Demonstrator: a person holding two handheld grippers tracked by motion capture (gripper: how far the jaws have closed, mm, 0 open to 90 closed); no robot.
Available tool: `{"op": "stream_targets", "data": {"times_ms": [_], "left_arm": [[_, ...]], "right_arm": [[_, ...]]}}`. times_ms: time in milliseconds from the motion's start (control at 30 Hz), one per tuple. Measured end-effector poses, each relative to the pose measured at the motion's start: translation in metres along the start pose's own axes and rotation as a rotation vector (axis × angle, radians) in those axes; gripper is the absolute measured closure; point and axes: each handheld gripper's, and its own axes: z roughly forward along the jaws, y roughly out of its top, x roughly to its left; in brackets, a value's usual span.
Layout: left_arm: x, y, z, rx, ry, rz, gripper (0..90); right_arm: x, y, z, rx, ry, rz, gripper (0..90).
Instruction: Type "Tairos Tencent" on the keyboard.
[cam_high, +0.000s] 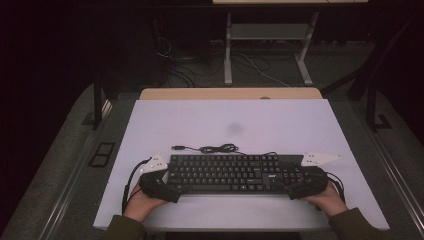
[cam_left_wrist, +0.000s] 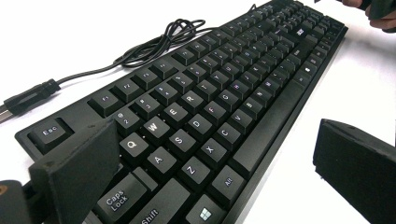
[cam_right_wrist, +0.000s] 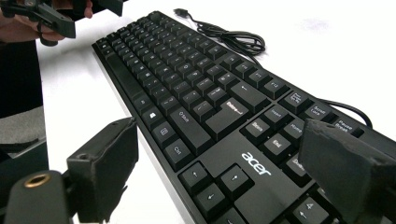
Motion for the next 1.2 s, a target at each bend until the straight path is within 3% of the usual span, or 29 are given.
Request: {"op": "stream_targets", "data": {"times_ms": [1200], "left_arm": [[-0.002, 0.002, 0.001, -0.006, -0.003, 0.006, 0.0]], "right_arm": [[0.007, 0.018, 0.025, -0.025, 0.061, -0.012, 14.2]]}}
